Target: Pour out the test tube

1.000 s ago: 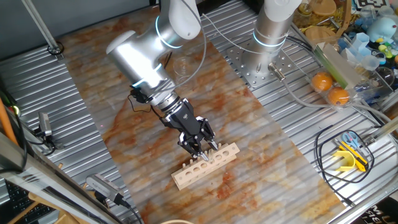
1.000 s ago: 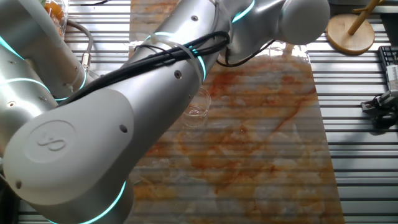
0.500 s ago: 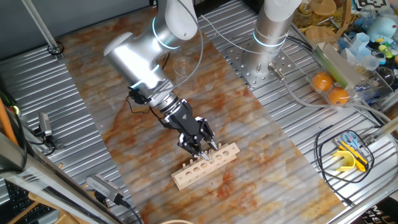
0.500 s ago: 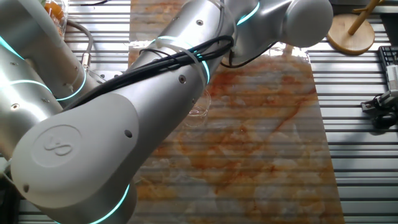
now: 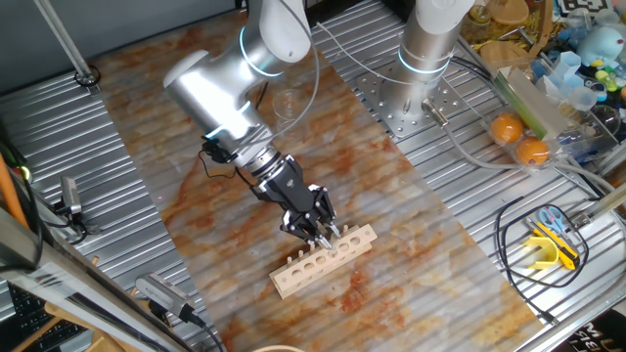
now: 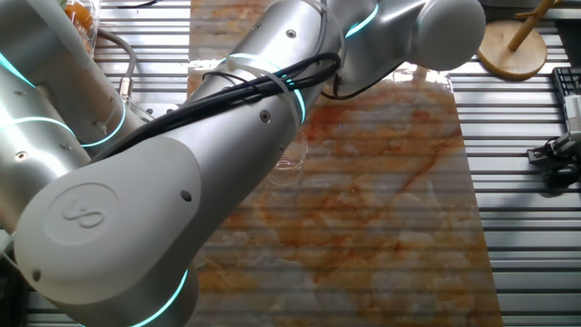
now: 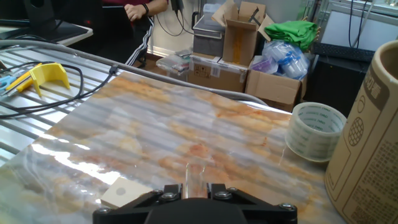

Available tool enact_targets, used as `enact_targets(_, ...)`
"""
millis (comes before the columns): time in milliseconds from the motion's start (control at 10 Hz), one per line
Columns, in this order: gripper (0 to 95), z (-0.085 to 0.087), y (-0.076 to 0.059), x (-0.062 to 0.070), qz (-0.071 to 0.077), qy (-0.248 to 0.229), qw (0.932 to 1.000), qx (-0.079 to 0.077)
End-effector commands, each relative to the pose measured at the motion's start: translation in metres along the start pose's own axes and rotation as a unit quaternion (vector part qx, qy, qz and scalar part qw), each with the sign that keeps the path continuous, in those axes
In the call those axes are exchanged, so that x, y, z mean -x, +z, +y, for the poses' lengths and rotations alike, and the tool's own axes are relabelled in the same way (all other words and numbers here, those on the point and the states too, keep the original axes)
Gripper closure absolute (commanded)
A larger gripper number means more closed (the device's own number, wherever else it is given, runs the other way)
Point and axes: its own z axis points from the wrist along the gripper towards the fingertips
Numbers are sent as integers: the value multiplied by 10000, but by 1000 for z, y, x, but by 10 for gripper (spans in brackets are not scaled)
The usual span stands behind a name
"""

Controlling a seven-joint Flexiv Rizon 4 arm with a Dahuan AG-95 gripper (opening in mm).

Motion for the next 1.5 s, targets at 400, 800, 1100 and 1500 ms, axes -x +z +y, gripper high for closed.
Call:
enact_targets(400,950,0,-1,0,-38,-25,10000,31)
enact_targets(800,950,1,-1,4,-18,5,10000,69)
enact_targets(1100,950,5,-1,11,-51,50,9999,85)
enact_targets(1500,950,8,-2,18,-118,39,9998,134)
